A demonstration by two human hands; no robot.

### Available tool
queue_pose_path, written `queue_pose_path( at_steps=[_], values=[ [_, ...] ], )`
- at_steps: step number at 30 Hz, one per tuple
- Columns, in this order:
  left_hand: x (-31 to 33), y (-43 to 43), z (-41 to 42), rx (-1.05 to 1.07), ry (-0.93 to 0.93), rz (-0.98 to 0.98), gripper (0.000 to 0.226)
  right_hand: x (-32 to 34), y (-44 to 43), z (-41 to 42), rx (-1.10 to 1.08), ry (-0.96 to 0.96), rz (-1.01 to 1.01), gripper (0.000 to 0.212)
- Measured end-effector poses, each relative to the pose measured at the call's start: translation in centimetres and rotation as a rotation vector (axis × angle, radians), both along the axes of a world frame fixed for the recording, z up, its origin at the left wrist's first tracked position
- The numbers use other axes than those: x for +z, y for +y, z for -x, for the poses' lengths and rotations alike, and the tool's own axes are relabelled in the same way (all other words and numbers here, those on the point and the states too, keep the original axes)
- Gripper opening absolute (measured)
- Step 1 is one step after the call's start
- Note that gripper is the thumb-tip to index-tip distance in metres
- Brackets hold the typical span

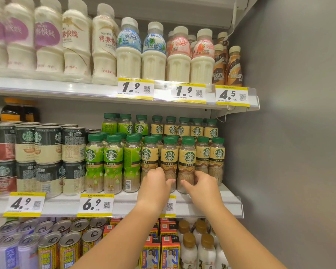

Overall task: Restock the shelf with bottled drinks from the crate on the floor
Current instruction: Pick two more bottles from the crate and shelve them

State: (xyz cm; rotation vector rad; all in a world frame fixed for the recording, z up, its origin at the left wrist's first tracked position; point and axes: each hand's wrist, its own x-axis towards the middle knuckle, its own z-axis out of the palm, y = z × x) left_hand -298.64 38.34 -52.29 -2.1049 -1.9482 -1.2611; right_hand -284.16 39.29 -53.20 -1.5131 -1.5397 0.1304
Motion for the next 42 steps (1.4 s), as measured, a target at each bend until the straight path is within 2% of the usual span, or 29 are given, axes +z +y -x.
queue_pose_path(
  at_steps=[13,15,19,23,26,32,42],
  values=[
    [0.1,-0.7,0.3,0.012,0.077,0.048,0.040,0.5,-1.2,0.2,-0.023,-0.088,0.058,0.060],
    [0.2,-1.1,0.7,0.011,0.141,0.038,0.043,0.4,-1.5,0.4,-0.039,-0.157,0.098,0.061],
    [0.0,-2.3,2.1,0.042,0.386,0.000,0.043,-0.1,-2.8,0.8,-0.138,-0.416,0.130,0.057],
    [-0.2,-3.5,3.9,0.066,0.534,-0.091,0.044,-0.6,-4.2,1.1,-0.191,-0.536,0.082,0.081],
    [-0.9,-4.4,5.6,0.039,0.616,-0.173,0.054,-0.6,-6.0,1.8,-0.179,-0.583,0.109,0.086],
    [-3.1,-7.5,9.0,0.003,0.674,-0.103,0.084,-1.8,-10.7,3.8,-0.187,-0.605,0.139,0.087],
    [-12.5,-14.0,15.9,-0.153,0.726,0.008,0.086,-9.6,-19.2,7.7,-0.286,-0.624,0.253,0.084]
  ],
)
